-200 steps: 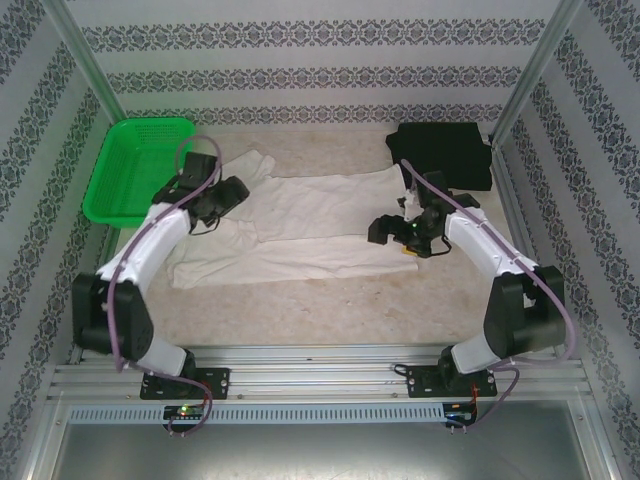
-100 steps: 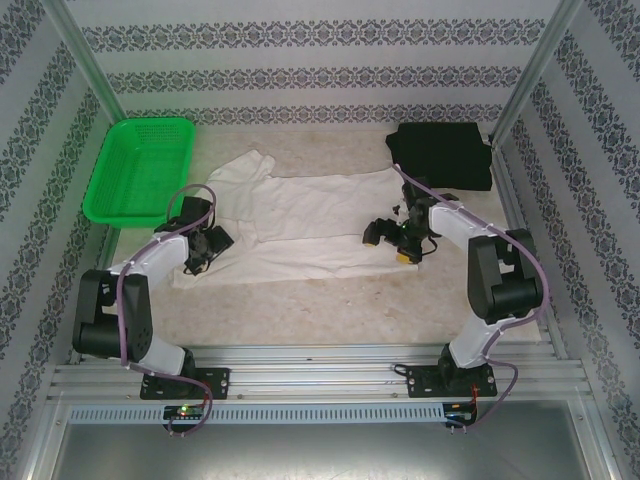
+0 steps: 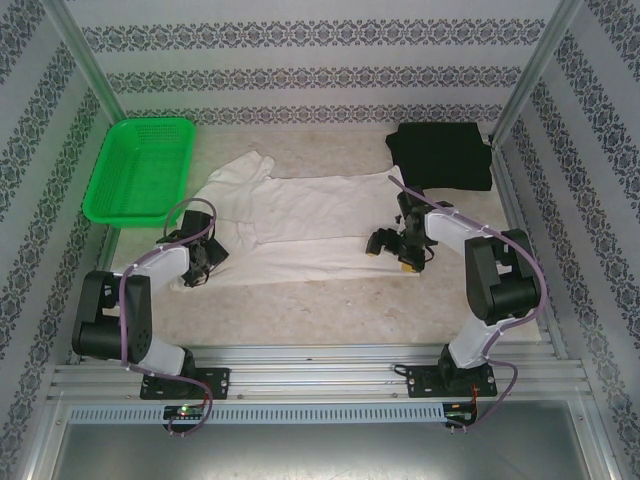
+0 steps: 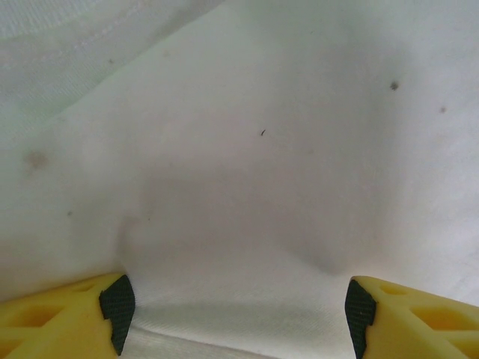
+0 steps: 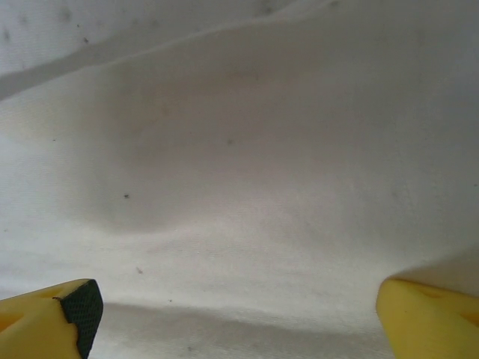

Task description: Fold and stack the t-shirts

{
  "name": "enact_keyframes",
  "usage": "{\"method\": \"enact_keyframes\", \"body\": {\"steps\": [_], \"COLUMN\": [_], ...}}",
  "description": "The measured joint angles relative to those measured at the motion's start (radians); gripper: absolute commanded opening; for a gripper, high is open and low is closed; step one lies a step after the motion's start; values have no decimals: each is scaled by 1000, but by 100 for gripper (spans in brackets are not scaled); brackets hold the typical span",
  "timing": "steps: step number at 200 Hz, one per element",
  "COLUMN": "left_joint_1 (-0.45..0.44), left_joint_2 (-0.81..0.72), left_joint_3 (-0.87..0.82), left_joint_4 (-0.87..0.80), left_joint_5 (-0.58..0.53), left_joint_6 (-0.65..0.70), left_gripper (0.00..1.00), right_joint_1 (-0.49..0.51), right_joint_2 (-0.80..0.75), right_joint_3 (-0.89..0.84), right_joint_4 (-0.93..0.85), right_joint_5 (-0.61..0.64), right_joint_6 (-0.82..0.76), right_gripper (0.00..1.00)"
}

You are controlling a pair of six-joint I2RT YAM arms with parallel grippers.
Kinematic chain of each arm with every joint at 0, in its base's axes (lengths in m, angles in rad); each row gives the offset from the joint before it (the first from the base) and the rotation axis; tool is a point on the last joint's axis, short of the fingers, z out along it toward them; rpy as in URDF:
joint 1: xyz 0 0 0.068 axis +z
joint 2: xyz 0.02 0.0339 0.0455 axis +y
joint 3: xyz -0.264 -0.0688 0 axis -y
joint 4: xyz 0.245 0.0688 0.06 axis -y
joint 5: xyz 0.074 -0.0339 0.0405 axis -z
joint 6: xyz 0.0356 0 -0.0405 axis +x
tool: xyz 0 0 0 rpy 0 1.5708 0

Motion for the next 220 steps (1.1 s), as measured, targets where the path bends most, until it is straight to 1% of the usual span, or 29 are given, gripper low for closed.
{"method": "enact_keyframes", "body": {"steps": [31, 59, 96, 126, 165, 213, 217, 220], "left_joint_1": [0, 0, 0, 0, 0, 0, 0, 0], "left_joint_2": [-35, -82, -150, -200, -329, -428, -434, -439], "left_joint_3": [-22, -56, -104, -138, -212, -235, -235, -235], "left_joint_4": [-35, -92, -152, -193, -263, -364, -373, -380], "left_joint_5": [0, 0, 0, 1, 10, 42, 42, 42], "left_joint_6": [-16, -25, -44, -53, -71, -78, -78, -77], "left_gripper": [77, 75, 73, 72, 72, 80, 81, 85], "right_joint_1": [63, 115, 155, 192, 236, 266, 268, 270], "right_joint_2": [-5, -18, -25, -60, -114, -140, -143, -146], "right_joint_3": [-4, -26, -45, -85, -160, -184, -185, -185], "right_joint_4": [-61, -143, -240, -303, -344, -394, -397, -401], "right_joint_5": [82, 128, 164, 186, 188, 188, 189, 189], "right_joint_6": [11, 24, 29, 35, 54, 81, 81, 84], "right_gripper": [95, 95, 95, 95, 95, 95, 96, 96]}}
